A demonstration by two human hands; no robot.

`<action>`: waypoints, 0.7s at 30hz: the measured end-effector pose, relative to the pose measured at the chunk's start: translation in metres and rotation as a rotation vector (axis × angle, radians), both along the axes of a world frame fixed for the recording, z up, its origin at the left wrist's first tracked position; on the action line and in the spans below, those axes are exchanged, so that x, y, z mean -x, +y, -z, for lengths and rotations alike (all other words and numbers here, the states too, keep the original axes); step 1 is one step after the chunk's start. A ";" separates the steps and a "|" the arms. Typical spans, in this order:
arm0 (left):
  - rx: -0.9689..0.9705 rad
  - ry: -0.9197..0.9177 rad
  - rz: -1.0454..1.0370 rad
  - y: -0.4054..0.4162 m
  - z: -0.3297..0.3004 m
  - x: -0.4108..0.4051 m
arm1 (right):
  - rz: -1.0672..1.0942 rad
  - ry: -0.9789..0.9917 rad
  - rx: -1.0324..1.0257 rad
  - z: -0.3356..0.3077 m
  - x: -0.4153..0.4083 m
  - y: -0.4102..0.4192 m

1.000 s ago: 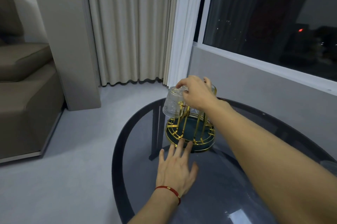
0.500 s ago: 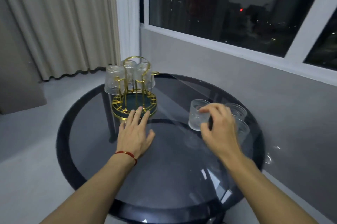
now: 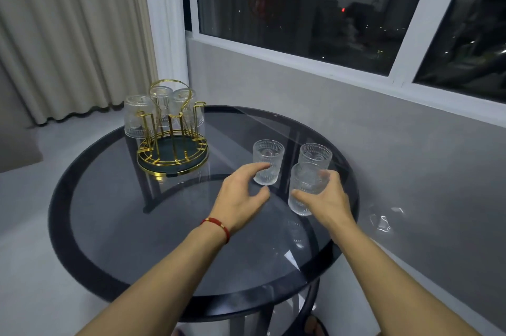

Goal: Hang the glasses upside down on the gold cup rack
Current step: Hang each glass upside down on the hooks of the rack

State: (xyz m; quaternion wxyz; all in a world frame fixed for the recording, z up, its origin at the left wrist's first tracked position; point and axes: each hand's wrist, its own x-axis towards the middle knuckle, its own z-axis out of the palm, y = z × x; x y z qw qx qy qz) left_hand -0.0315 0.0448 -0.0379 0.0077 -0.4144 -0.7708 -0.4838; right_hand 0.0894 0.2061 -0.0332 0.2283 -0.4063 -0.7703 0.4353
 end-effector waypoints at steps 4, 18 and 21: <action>-0.018 -0.297 0.086 0.004 -0.008 -0.005 | -0.250 -0.030 -0.155 -0.015 -0.002 -0.018; -0.356 -0.510 -0.321 -0.040 -0.021 0.054 | -0.651 0.297 0.710 -0.004 0.096 -0.061; -0.387 -0.544 -0.306 -0.049 -0.022 0.068 | -0.672 0.393 0.819 -0.005 0.111 -0.076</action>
